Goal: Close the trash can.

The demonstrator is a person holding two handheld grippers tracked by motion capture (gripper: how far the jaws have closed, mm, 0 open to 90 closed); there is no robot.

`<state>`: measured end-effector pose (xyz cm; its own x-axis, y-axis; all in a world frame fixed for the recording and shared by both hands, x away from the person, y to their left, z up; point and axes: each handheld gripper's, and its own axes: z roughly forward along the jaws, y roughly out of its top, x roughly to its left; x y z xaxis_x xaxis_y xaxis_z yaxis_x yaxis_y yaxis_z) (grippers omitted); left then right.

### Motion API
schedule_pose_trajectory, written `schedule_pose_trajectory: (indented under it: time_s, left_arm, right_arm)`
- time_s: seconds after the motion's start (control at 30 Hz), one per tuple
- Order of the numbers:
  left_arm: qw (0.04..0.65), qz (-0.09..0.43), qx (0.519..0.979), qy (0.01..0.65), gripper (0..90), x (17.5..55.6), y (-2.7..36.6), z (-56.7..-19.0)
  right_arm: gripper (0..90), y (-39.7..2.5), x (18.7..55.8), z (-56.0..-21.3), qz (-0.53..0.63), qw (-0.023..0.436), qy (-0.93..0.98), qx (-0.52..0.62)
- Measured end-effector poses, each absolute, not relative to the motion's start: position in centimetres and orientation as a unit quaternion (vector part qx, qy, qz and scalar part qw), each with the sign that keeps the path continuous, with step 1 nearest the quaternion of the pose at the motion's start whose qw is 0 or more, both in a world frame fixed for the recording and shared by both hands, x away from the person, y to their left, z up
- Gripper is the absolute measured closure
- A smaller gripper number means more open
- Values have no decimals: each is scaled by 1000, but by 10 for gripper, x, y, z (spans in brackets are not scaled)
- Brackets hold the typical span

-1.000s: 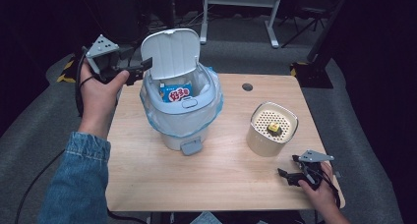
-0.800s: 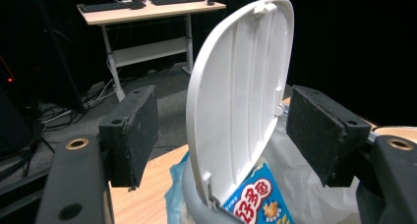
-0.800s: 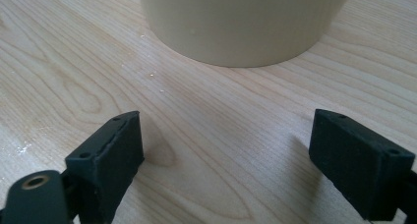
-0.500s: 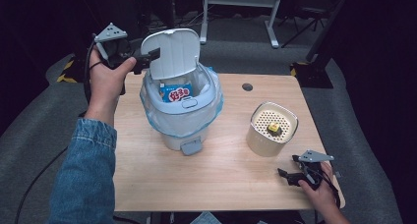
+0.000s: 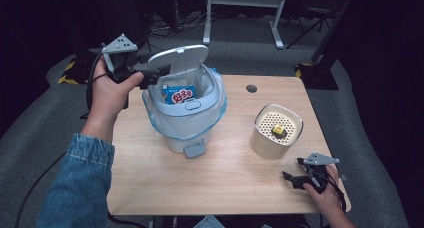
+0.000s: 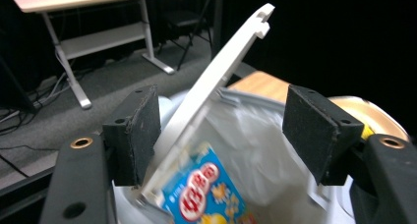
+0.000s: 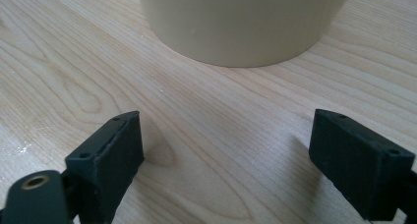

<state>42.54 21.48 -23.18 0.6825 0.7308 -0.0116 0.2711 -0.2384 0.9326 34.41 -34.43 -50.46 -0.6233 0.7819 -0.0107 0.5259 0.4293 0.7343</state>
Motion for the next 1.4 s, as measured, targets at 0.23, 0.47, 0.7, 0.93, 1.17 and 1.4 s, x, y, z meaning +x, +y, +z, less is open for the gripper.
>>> schedule_pose_trajectory:
  time_s: [0.23, 0.47, 0.7, 0.93, 1.17, 1.4]
  left_arm:
    - [487, 230, 783, 311, 324, 410, 200, -243]
    - [494, 195, 796, 291, 358, 401, 184, -257]
    - [490, 162, 806, 292, 469, 400, 169, -265]
    - [481, 156, 808, 303, 534, 406, 160, -272]
    - [478, 168, 804, 312, 552, 412, 157, -273]
    - [464, 192, 803, 321, 580, 419, 160, -272]
  right_arm:
    - [134, -344, 344, -505, 359, 178, 826, 395]
    - [134, -344, 344, -505, 359, 178, 826, 396]
    - [134, -344, 344, -505, 359, 178, 826, 396]
    - [134, -344, 344, -505, 359, 178, 826, 396]
    - [134, -344, 344, -505, 359, 178, 826, 396]
    - [134, -344, 344, -505, 359, 178, 826, 396]
